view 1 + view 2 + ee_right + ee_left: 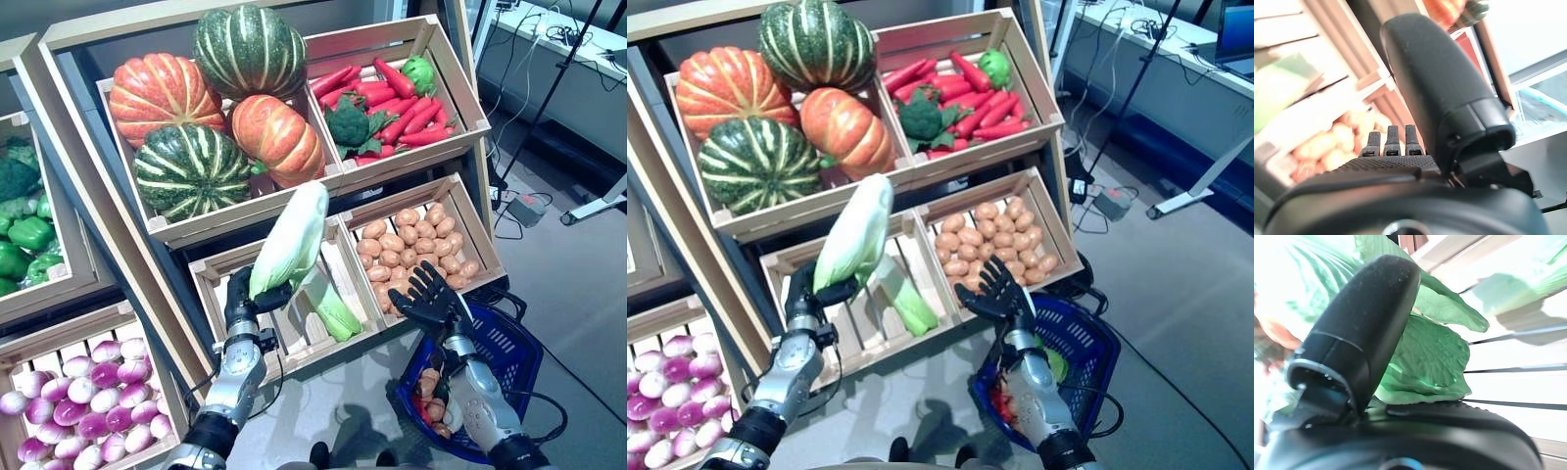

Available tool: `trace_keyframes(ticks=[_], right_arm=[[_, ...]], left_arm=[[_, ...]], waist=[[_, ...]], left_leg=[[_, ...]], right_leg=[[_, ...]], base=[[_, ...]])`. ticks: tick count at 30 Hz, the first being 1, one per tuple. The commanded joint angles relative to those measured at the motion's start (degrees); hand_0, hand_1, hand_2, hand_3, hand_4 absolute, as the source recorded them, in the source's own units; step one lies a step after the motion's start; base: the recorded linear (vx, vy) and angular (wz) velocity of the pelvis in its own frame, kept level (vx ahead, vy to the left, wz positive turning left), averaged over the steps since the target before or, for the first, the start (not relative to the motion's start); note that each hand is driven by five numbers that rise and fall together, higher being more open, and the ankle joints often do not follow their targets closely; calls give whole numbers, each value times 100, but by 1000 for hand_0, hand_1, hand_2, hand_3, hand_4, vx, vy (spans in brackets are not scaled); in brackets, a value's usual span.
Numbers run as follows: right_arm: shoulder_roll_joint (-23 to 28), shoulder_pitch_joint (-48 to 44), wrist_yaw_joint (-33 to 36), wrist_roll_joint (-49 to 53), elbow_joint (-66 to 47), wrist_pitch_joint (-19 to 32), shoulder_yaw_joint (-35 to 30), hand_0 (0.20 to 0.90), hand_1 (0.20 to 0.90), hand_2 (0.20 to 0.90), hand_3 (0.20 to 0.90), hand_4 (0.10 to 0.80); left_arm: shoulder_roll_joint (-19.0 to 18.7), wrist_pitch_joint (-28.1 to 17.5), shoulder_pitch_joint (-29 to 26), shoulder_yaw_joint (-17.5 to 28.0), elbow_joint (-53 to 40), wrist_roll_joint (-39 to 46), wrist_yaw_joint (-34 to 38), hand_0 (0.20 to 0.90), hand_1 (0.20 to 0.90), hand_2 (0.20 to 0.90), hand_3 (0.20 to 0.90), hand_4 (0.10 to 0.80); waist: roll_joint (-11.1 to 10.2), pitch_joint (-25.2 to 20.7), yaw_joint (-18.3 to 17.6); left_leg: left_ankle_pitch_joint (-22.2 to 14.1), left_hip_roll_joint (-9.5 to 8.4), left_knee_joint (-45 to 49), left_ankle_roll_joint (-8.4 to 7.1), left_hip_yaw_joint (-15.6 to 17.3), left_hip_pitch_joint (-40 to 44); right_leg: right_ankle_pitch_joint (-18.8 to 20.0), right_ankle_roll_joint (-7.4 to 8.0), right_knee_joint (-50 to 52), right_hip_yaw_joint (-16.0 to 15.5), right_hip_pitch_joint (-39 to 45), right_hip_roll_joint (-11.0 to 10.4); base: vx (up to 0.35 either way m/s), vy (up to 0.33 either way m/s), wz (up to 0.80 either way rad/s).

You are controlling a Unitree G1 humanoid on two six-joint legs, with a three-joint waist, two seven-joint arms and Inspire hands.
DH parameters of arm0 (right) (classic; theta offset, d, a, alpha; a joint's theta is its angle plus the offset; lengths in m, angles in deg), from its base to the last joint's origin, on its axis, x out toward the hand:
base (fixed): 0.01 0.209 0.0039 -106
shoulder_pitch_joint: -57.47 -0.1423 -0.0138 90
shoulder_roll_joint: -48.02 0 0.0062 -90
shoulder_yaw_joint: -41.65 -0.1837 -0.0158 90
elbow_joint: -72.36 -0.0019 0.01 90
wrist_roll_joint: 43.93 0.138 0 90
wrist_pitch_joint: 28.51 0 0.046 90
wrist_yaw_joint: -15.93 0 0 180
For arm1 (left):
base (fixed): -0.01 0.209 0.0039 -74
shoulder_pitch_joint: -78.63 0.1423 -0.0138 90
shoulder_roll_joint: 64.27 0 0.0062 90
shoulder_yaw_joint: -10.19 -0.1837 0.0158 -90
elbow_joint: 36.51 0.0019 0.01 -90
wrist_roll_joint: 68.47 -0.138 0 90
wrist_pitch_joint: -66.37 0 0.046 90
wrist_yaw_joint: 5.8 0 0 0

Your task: Put vegetables into the basket

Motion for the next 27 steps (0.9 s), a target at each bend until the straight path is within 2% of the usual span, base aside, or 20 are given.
trace_keyframes(ticks=[1,7,16,22,27], right_arm=[[-154,-653,-636,646,-476,583,-588,900,900,900,900,800],[-117,-986,-1096,1211,-659,281,-629,900,900,900,900,800],[-8,-1354,-1374,1661,-807,-45,-660,900,900,900,900,800],[-31,-1401,-1370,1574,-665,-333,-507,900,900,900,900,800],[-27,-1232,-1157,1079,-567,-378,-345,900,900,900,900,800]], left_arm=[[-333,-517,-559,-346,-336,-776,-320,300,300,300,300,400],[-533,-654,-631,-625,-411,-1543,-542,300,300,300,300,400],[-840,-960,-797,-915,-489,-2429,-477,300,300,300,300,400],[-909,-1169,-894,-1018,-613,-2525,-196,300,300,300,300,400],[-888,-1172,-820,-1023,-722,-2583,-124,300,300,300,300,400]], waist=[[-207,-464,85],[-267,-498,148],[-326,-525,182],[-333,-529,174],[-336,-507,168]], left_leg=[[-507,-330,7,194,182,97],[-573,-317,7,210,230,178],[-613,-288,7,212,285,233],[-628,-273,7,209,294,235],[-630,-271,7,213,278,233]], right_leg=[[-25,-273,12,41,94,68],[-41,-252,9,0,158,65],[-53,-239,9,9,190,70],[-59,-237,9,57,180,75],[-71,-251,9,58,188,73]], base=[[0,0,0],[0,0,0],[0,0,0],[24,0,0],[15,1,0]])
